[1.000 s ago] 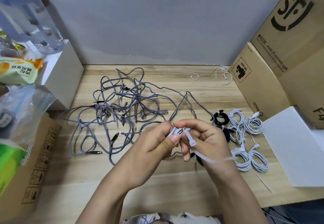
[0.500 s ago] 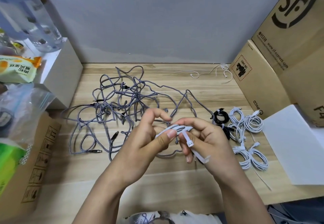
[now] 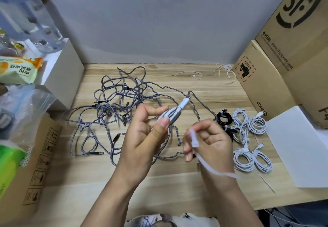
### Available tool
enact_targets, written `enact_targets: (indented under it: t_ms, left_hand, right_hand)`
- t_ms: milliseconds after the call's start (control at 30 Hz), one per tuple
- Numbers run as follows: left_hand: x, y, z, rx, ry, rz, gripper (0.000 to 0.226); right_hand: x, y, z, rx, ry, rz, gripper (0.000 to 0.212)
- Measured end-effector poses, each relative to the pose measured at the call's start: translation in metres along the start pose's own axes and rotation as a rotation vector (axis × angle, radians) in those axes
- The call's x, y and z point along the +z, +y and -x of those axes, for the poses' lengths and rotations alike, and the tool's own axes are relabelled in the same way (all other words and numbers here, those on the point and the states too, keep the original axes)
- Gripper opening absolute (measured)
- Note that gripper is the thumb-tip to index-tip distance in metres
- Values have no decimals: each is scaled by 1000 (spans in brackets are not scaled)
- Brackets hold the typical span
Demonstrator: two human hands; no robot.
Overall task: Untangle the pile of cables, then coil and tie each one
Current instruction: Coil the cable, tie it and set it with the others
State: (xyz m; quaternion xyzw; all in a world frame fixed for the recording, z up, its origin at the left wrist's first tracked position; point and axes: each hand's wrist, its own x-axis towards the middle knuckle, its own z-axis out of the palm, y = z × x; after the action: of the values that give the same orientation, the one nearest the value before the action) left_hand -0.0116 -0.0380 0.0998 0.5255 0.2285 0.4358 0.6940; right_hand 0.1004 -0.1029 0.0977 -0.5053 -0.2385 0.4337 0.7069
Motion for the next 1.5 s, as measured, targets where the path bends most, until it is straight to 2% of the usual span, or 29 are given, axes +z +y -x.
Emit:
enact_targets:
  t_ms: [100,233,333,400,467,600,733,833,900,967,1033,1167,1267,1333,1433,1500]
  left_hand:
    - [7,0,4,11,-93,-9,10]
    - [10,-8,7,-34,-161,-76,10]
    - [9,-14,7,-56,-180,-132,10]
    - [9,-16,8,-68,-166,-159,9]
    - [6,-17,7,-76,-134,-180,12]
    - [2,-17,4,-68,-141,-187,18]
    - [7,-12,4,-35,-116,-151,13]
    - [7,-13,3,-42,-22,-170,12]
    - [3,-17,2,-40,15,-231,18]
    - [2,-19,2,-33,14,-288,23]
    - [1,-20,2,-29,22,-302,20]
    - [2,-21,3,-38,47,-324,19]
    - [1,-20,1,-20,42,-386,19]
    - [2,-20,1,-42,13,-407,23]
    - [4,-22,2,-52,-45,-435,21]
    - [4,-23,2,-70,-46,-425,20]
  right_hand:
    - [4,4,0,66,12,139,19]
    - [3,8,-3,135,76,161,21]
    - [3,9,-4,168,72,148,11]
    - [3,9,-5,206,50,111,9]
    - [2,6,-5,266,40,35,19]
    - [2,3,-5,333,-39,-87,14]
    - [-1,3,-6,355,-99,-141,4]
    - [-3,2,-7,352,-140,-137,15]
    - [-2,2,-7,337,-163,-137,3]
    - [-4,5,-7,335,-175,-142,13]
    - [-5,7,-7,327,-180,-123,14]
    - [-5,5,-6,252,-155,151,13]
    - [-7,2,-5,-47,-78,469,25]
    - [-7,-2,-4,-267,-74,587,29]
    - [-2,-7,-3,-388,-149,573,34]
    - [3,-8,2,-362,-178,388,27]
